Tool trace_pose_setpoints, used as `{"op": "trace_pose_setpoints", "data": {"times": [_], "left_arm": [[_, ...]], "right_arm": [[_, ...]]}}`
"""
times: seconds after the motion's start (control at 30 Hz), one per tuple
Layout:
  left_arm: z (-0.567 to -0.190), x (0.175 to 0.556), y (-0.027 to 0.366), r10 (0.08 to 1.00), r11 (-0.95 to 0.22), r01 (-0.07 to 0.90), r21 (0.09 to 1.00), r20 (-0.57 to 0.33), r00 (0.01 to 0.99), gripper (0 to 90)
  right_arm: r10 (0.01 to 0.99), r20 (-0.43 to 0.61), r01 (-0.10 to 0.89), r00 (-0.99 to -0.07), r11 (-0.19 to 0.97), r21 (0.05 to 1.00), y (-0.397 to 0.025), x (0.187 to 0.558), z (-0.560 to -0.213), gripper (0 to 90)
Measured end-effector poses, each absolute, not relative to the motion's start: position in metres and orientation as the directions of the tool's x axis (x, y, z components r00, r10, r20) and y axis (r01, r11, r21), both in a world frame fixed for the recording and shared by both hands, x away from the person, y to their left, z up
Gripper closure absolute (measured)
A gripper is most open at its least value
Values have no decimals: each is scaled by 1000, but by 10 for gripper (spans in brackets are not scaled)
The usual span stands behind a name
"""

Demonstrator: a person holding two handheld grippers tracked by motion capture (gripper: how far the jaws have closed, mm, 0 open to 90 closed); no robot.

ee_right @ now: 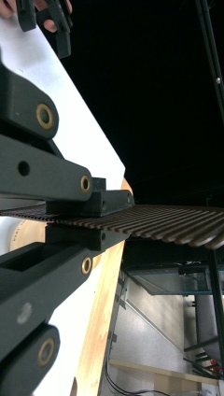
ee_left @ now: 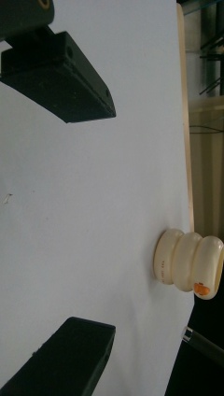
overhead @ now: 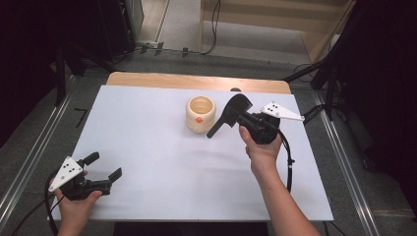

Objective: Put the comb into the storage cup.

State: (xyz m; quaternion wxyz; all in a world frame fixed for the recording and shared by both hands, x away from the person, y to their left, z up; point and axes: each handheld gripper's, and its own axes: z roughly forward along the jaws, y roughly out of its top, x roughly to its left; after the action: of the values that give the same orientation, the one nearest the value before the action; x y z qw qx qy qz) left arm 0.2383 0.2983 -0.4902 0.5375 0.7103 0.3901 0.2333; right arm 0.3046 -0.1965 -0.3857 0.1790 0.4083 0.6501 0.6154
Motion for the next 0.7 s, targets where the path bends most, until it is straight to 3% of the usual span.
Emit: {"op": "trace_pose_setpoints", "data": {"times": [0.7], "left_arm": [[-490,237,296,806,-139,301,943,-69,588,5]], "right_arm": [[755,256,281,-604,-99,954,-193,317,-371,848]]}}
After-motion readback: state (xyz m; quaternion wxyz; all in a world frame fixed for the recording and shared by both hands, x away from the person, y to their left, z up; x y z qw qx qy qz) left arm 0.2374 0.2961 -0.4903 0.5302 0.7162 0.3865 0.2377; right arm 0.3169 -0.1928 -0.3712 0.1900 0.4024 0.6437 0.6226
